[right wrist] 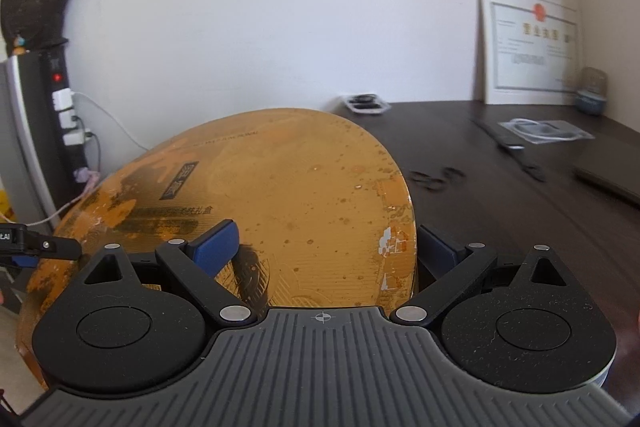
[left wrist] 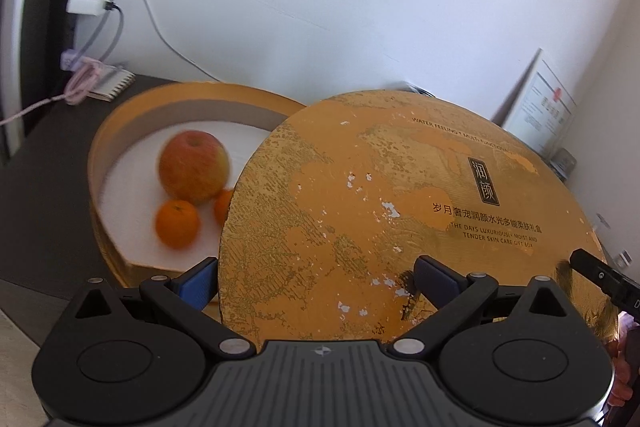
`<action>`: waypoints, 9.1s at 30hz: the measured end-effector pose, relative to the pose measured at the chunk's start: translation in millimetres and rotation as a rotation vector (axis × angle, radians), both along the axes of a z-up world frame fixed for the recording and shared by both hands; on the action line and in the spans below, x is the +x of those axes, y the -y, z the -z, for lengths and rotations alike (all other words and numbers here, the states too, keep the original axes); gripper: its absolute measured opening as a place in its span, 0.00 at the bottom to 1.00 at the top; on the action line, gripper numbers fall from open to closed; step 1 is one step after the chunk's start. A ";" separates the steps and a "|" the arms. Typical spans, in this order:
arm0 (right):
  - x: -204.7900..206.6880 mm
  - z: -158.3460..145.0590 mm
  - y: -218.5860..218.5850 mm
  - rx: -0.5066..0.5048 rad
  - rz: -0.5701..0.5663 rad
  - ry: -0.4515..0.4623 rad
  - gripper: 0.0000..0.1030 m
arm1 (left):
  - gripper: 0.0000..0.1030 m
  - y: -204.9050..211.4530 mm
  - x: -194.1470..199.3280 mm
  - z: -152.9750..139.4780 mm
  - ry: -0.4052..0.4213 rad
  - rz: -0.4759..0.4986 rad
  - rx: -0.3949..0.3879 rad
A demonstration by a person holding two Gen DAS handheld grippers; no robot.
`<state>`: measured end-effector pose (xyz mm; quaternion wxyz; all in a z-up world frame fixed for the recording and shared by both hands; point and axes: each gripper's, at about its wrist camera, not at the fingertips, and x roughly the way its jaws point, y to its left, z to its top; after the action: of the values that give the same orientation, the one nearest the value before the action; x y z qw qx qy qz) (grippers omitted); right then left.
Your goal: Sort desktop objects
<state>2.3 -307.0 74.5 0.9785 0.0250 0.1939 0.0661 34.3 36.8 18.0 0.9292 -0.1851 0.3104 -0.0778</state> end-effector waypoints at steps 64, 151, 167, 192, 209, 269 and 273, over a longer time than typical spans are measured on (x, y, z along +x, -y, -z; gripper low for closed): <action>232.8 61.9 -90.3 0.170 -0.245 -0.182 0.94 | 0.97 -98.6 92.3 12.9 -0.070 -0.236 0.163; 229.0 64.2 -116.5 0.056 -0.173 -0.219 0.92 | 0.98 -96.7 104.5 11.4 -0.099 -0.235 0.226; 231.4 60.2 -120.1 0.031 -0.170 -0.232 0.92 | 0.98 -97.9 104.9 13.3 -0.109 -0.234 0.212; 176.6 13.8 -130.3 0.003 -0.187 -0.154 0.97 | 1.00 -72.0 63.5 -21.9 -0.012 -0.240 0.354; 55.3 -1.8 -106.8 0.054 -0.203 -0.205 0.99 | 1.00 -5.7 -32.0 -40.2 0.017 -0.067 0.299; -2.4 15.9 -60.3 -0.005 -0.063 -0.297 0.99 | 0.97 54.6 -48.5 -6.5 -0.192 0.090 0.298; 0.1 16.8 -60.2 -0.005 -0.059 -0.303 0.99 | 0.97 55.6 -45.8 -5.3 -0.198 0.092 0.299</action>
<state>2.5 -246.8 57.7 0.9357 0.0265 0.3400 0.0900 -11.6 -18.9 23.2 0.9068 -0.0370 0.4164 -0.0548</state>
